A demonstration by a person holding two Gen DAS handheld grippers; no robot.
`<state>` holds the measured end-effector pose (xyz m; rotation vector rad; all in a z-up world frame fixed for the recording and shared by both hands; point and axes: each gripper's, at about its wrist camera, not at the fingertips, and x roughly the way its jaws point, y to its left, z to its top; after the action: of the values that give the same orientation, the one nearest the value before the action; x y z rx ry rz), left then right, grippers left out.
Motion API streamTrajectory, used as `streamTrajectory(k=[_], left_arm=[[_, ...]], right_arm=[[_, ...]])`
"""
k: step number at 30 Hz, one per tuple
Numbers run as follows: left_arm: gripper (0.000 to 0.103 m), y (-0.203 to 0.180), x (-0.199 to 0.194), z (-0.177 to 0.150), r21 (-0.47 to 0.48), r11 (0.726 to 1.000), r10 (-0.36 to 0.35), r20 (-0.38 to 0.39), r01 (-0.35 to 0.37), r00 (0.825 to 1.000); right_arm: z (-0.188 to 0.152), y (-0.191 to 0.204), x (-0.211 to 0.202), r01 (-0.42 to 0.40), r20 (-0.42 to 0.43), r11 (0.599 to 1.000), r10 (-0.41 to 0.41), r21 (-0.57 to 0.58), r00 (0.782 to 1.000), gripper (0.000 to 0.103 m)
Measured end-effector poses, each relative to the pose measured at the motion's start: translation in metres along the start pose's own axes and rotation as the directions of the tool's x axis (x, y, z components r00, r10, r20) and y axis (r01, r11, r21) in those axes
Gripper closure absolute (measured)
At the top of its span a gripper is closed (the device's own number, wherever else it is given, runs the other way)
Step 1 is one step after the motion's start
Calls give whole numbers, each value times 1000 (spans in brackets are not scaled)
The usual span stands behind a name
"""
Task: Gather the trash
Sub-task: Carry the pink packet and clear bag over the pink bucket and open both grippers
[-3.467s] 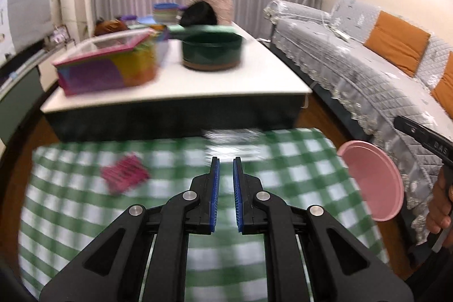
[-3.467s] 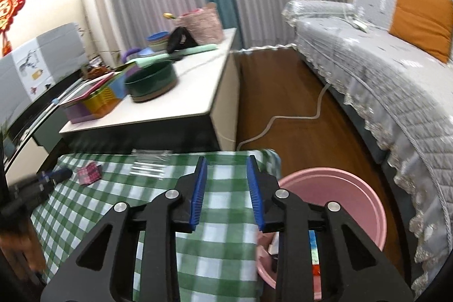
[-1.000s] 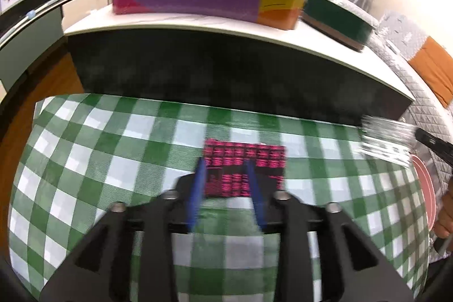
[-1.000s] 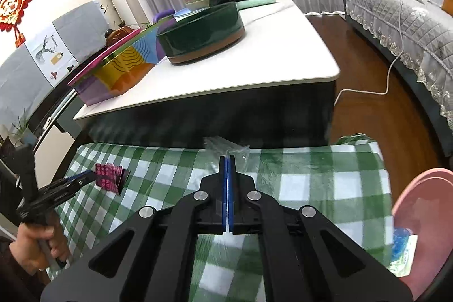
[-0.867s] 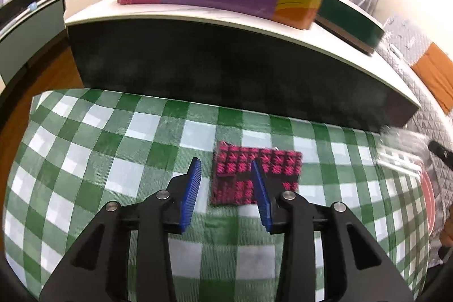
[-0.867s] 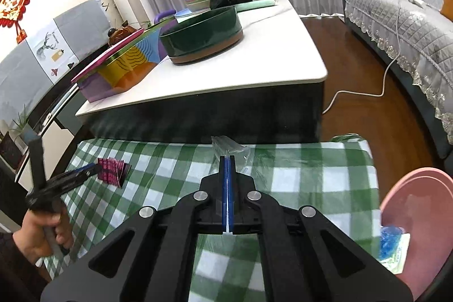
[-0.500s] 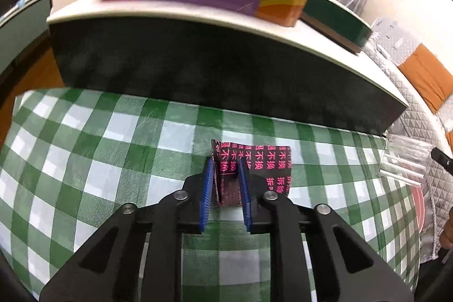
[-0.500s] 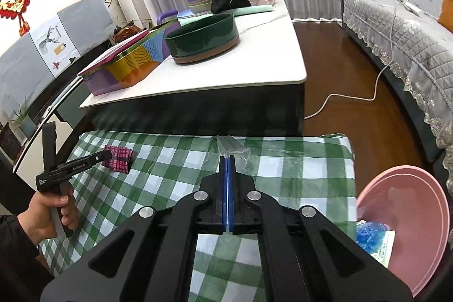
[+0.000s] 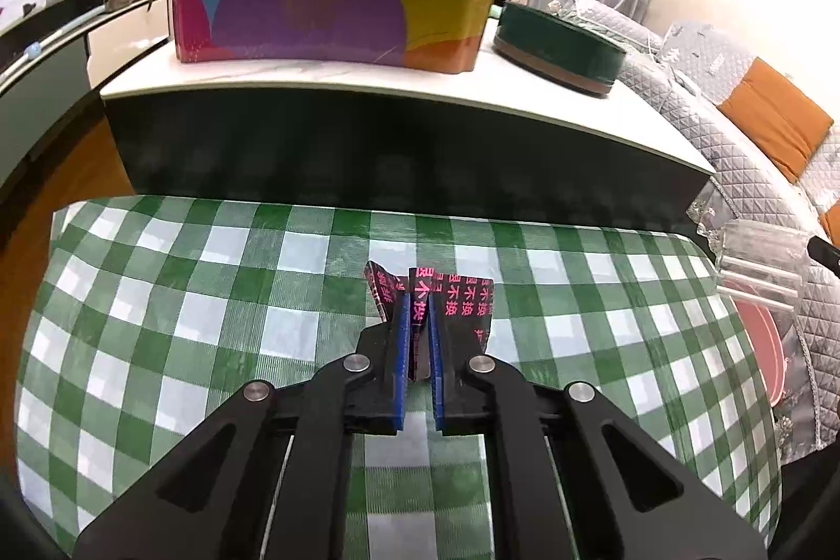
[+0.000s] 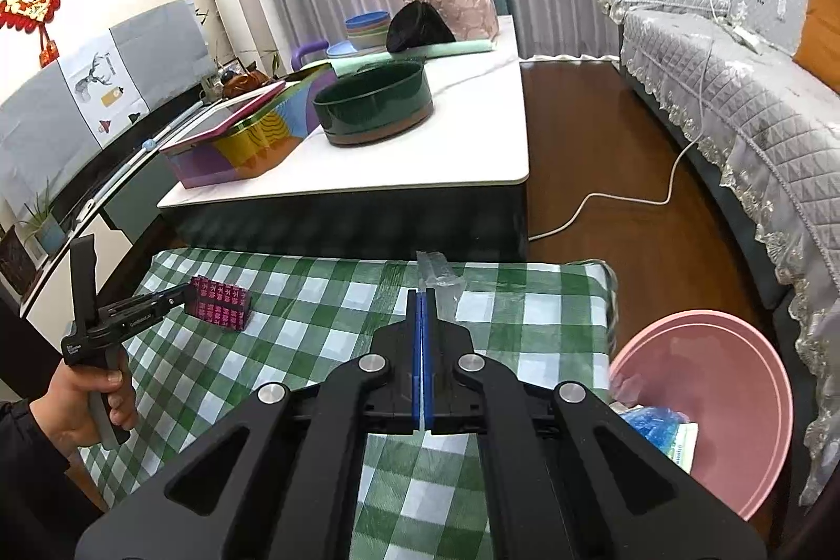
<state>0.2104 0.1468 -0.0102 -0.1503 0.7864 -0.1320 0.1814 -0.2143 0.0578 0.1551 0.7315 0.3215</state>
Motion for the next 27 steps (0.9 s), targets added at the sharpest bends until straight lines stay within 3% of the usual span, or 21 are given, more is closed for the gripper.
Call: streamTrajectory(k=[12,27], left_arm=[[96,-32,-36,-7,71,997,-45,52,41,998],[96,-120,-72,-3,174,980,-115,109,95,987]], right_arm=[[-12,-16,-55,32,38,999,-32,-9,999,103],[-14,-73,-122,67,118,997,-71,35,990,103]])
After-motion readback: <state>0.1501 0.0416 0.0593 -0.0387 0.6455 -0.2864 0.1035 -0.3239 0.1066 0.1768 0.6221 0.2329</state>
